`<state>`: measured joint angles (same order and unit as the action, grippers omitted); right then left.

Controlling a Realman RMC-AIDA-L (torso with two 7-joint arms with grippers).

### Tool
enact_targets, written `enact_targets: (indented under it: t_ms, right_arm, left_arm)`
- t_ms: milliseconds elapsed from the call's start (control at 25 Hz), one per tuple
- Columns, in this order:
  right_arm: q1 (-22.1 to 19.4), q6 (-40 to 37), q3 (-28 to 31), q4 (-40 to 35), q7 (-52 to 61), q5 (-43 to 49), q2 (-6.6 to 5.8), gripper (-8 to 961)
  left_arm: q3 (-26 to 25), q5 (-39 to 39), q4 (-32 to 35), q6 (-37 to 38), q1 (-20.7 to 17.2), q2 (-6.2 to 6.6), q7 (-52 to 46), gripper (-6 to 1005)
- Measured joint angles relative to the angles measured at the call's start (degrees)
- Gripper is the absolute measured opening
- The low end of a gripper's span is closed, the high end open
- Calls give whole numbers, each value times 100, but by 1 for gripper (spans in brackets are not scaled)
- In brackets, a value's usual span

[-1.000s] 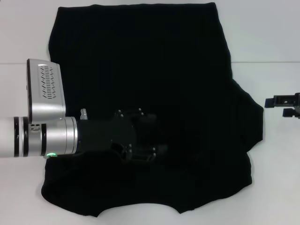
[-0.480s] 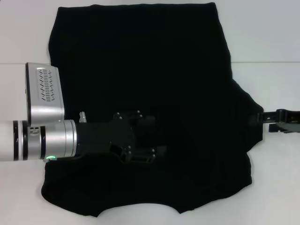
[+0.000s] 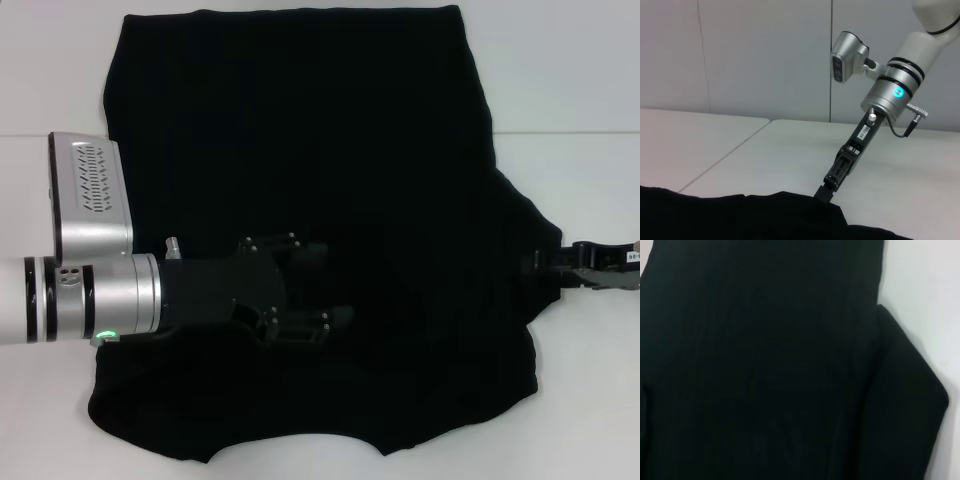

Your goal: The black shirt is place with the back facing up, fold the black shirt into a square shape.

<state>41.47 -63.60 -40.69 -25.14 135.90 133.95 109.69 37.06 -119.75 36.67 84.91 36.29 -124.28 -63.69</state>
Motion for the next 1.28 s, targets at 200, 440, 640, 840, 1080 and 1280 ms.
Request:
enact_targets:
  t_ms: [200,440,640,840,1080,1280]
  right_arm:
    - [-27,23,-1,0,3,0,-1,717]
    - [-40,96,-1,6,17,0,-2,628]
    - [-40,281,-8,98,108,106,-2,518]
    - [6,306,-9,129,111,151,3,228]
    - [27,309,6,138,112,151,13,205]
    - [12,313,24,141,128,148,16,277]
  left_arm:
    - [-6,2,-2,-36,0,0,-43,828]
    - [-16,5,-2,-98,15,7,-50,828]
    - [-66,5,-2,-140,19,9,-55,827]
    - [-89,10,-2,-148,27,18,-55,827]
    - [-89,14,7,-159,35,18,-56,827]
    - [-86,14,7,-230,39,18,-56,827]
